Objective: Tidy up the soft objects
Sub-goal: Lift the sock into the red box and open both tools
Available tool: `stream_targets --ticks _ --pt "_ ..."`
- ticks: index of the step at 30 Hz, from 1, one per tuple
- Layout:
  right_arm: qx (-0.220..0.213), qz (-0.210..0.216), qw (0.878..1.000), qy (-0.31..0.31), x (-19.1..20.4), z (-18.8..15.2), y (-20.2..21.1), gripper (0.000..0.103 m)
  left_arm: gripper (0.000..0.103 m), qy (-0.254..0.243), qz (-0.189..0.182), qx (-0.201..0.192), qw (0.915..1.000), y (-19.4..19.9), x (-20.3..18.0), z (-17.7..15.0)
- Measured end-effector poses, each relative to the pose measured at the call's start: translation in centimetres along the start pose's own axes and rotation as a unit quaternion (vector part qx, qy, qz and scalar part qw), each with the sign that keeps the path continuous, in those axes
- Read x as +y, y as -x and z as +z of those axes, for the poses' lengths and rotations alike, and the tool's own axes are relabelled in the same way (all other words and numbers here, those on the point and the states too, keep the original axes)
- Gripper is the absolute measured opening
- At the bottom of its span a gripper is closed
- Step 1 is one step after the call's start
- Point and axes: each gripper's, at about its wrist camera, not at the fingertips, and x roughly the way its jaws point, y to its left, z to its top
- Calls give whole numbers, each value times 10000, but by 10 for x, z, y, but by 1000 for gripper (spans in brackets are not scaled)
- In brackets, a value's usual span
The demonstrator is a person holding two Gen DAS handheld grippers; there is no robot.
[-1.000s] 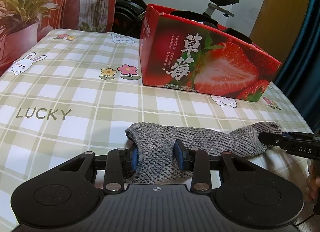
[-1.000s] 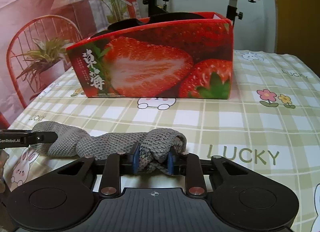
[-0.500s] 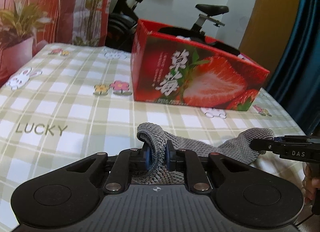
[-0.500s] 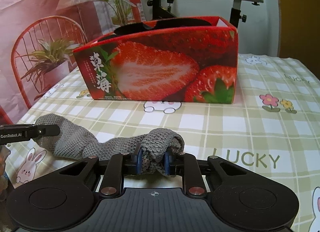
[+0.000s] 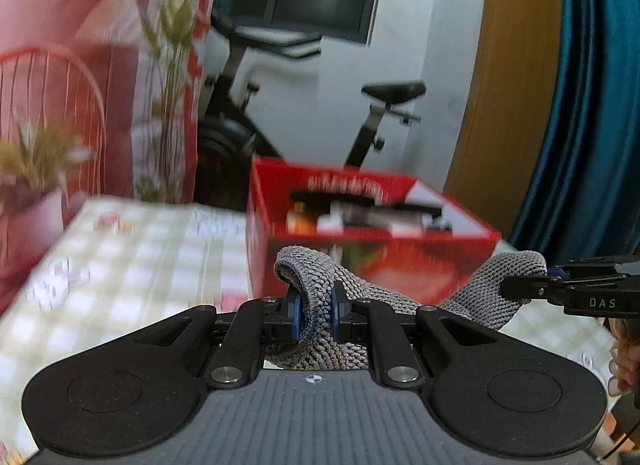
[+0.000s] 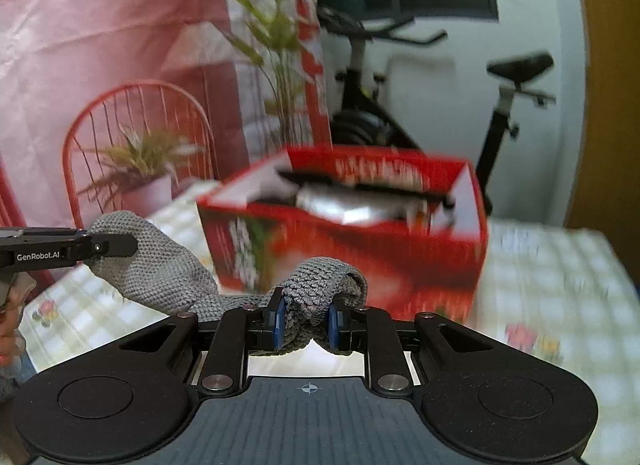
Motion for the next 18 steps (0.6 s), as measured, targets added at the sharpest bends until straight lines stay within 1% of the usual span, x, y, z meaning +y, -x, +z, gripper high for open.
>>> stream_targets --ticks 5,7,11,15,18 --pt "-278 -79 9989 366 -7 48 -4 19 15 -102 -50 -345 9993 -6 -7 45" --pt "-367 -139 9981 485 -11 65 -10 19 15 -185 -27 -482 9987 -15 -11 63" --pt "-503 -288 9967 571 -22 91 -26 19 15 -296 55 -617 9976 -36 -18 87" --pt "-607 -468 9950 637 -35 104 -45 19 15 -385 145 -624 9972 -60 -24 102" --pt "-559 -550 9946 675 -42 103 -59 19 15 -468 156 -509 9975 -77 -28 104"
